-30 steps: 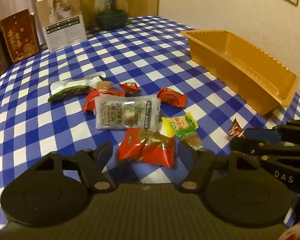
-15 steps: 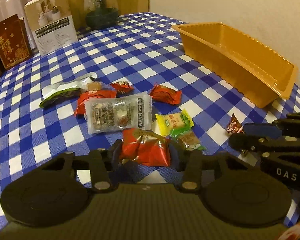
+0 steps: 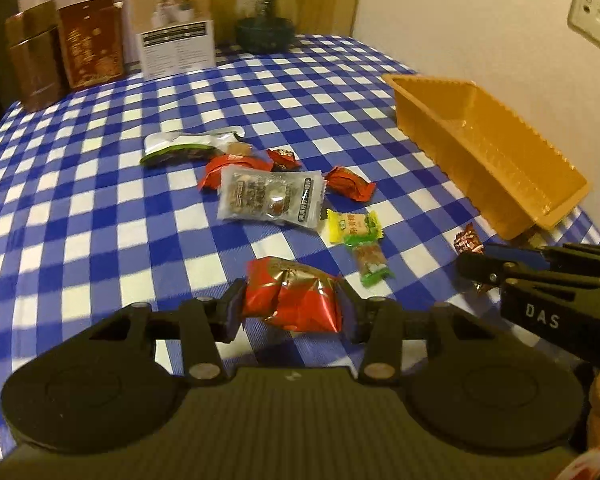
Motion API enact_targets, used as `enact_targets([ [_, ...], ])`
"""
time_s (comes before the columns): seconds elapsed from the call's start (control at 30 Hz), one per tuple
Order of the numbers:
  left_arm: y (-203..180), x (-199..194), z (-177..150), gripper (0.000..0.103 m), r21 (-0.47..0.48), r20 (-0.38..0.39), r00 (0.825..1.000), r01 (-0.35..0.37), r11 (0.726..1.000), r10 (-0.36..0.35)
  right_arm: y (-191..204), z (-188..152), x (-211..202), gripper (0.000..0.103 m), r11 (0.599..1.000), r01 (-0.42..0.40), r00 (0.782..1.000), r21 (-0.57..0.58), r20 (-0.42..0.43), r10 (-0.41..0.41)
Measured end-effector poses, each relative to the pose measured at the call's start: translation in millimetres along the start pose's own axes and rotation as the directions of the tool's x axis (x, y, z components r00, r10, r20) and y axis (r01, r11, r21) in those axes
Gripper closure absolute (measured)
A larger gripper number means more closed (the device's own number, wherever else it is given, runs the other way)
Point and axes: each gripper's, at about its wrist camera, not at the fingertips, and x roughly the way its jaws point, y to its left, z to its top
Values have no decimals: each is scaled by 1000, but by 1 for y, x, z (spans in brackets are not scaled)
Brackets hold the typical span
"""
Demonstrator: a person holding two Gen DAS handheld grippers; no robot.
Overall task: Organize snacks
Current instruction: 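Carry the red packet and chocolate bar into the orange tray and release both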
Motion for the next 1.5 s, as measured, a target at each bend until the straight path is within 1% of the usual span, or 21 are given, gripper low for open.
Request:
enact_targets([
  [0.17,-11,-23,-2,59,-32,20,1000,-1,1000,2,-5,4,-20,78,1000,7,1000,3,20,-7],
  [0.33,-25,-41,-1,60,-49,38,999,16,999,-14,-10,9,-40,78,1000,17,999,8,41,-17],
  [0.7,-69,-60,14,59,-26,74,995,65,998,-63,-39,18,-76,78,998,51,995,44,85,-55],
  [1.07,-116,-57,31,59,17,85,989,123,992,-124,-83,25,-95,78,991,96,988,98,108,-106],
  [1.33,-145,-44,46,59,45,87,983,159,986,-162,-112,31,-92,78,986,124,986,115,100,-135],
  [1.5,-163,-35,57,59,58,95,981,167,984,-172,-130,39,-88,78,983,135,983,121,105,-147],
])
